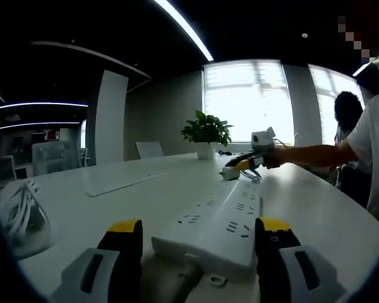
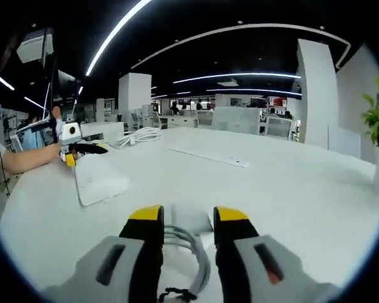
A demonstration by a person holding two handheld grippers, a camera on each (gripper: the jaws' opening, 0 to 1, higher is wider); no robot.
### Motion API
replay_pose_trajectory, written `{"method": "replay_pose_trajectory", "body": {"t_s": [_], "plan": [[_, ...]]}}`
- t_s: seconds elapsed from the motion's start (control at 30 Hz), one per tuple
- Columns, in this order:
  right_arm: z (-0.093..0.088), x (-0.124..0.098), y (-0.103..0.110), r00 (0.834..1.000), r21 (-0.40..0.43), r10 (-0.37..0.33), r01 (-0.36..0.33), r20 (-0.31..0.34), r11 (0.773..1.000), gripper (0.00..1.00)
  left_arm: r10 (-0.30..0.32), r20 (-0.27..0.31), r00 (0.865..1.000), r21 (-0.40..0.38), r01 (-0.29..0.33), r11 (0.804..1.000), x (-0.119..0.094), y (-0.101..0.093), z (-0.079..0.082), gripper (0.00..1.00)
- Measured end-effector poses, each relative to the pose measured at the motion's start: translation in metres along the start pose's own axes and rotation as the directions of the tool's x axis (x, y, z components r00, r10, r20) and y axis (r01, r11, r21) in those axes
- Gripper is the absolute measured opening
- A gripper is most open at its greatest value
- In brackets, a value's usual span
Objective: Straighten the power strip on the desk, plug the charger into it
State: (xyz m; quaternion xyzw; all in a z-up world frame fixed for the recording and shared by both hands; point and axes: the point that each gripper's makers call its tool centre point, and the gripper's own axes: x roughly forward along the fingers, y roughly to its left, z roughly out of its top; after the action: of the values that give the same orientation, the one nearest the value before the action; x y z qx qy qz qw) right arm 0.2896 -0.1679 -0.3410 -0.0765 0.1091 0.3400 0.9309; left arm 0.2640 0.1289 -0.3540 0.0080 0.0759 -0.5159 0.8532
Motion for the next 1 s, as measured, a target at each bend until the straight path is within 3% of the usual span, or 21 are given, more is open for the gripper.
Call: {"method": "replay_pose_trajectory", "body": {"t_s": [0.4,0.53,1.0], "plan": [[-0.01,0.008,-0.005,0.998,0.06,-0.051,0.05,0.02,0.997,0.34,0.002,-0.003,1.0,0.005,-0.002,1.0,0.0,-0.002,0.0,0.74],[-0.011,0.01,-0.011,0.995,0.085,-0.097,0.096,-0.001,0.992,0.3,0.001,-0.005,1.0,0.006,-0.001,1.0,0.001,-0.002,-0.001,0.74],[-0.012,0.008,-0.015,0.993,0.176,-0.118,0.118,-0.012,0.977,0.25,0.0,-0.008,1.0,0.006,0.0,1.0,0.001,-0.002,-0.002,0.75]]}}
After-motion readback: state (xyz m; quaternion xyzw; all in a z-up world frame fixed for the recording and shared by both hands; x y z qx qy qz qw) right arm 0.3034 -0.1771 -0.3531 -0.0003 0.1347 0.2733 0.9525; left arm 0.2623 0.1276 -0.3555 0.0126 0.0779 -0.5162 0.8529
